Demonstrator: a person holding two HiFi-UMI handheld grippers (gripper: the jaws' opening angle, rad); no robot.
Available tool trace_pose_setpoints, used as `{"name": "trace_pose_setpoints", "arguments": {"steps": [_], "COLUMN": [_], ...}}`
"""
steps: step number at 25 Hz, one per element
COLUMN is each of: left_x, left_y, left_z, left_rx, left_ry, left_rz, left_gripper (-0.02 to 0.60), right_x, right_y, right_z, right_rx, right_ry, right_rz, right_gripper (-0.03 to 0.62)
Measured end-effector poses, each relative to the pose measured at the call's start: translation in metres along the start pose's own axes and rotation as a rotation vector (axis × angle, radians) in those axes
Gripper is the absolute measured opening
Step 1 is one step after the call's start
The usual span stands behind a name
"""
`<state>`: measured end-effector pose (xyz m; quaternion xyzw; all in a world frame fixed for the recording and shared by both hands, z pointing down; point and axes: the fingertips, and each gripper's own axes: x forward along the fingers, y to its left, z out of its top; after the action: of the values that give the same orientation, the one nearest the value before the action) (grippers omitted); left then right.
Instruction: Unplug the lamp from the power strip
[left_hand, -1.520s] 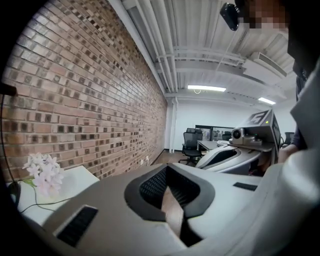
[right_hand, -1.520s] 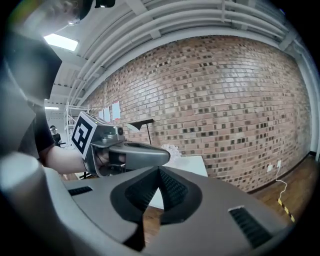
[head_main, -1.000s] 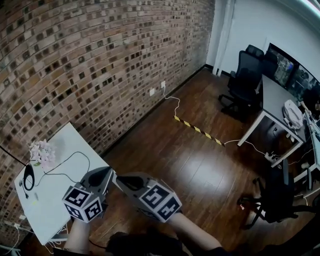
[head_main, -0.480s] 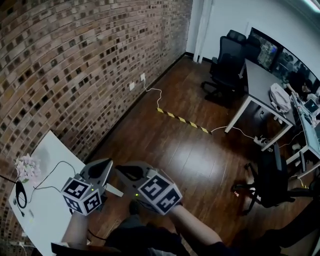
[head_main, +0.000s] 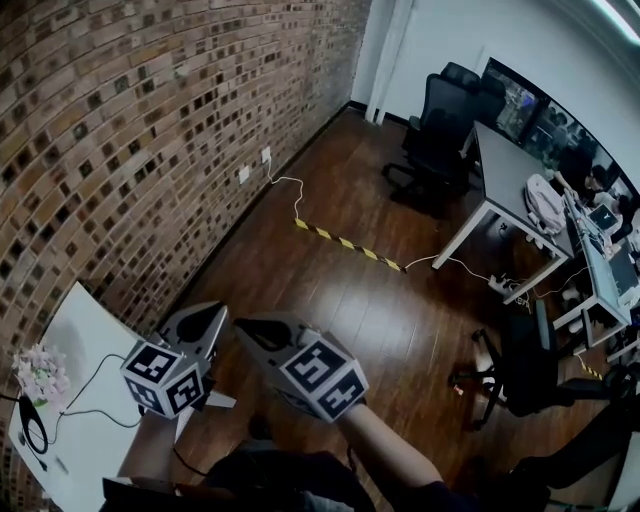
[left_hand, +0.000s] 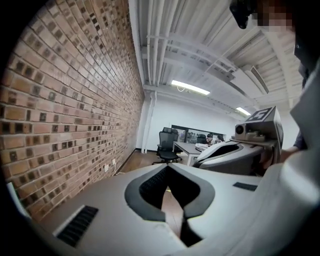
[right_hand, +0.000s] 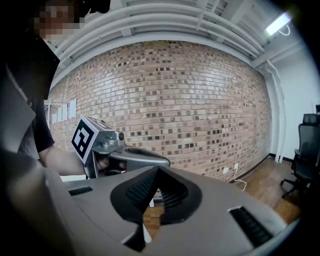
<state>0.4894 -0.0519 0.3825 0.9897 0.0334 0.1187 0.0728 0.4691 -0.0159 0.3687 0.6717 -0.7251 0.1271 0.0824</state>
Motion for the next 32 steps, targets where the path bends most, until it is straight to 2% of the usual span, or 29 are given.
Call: {"name": "trace_pose_setpoints", "arguments": {"steps": [9, 15, 20, 23, 26, 32], "left_x": [0.004, 0.007, 0.017, 0.029, 0.042, 0.068], "left_y": [0.058, 0.077, 0.079, 0.071, 0.059, 0.051], "left_z": [0.007, 0.008, 0.008, 0.009, 0.015, 0.019], "left_rx": [-0.038, -0.042, -0.046, -0.056, -0.033, 0.016], "left_ry": [-0.027, -0.066, -0.071, -0.059, -0.060, -0.039], "left_rz": [-0.012, -0.001, 0.010, -0.031, -0.054, 0.000], "left_gripper": [-0.003, -0.003, -0.003, -0.003, -0.003, -0.003], "right_x": [0.060, 0.073, 0.063, 0.055, 0.047, 0.033], "right_y": [-0.008, -0.012, -0.030, -0.043, -0.057, -0.093], "right_z": [0.020, 0.020, 0.028, 0.030, 0.028, 0.027], "right_rx": [-0.028, -0.047, -0.053, -0.043, -0.032, -0.006], "right_ry": [0.018, 0.025, -0.038, -0.075, -0.089, -0.135], "right_rz": [-0.003, -0.006, -0.061, -0.085, -0.088, -0.080], "right_gripper": [-0.006, -0.006, -0.006, -0.006, -0.006, -0.006]}}
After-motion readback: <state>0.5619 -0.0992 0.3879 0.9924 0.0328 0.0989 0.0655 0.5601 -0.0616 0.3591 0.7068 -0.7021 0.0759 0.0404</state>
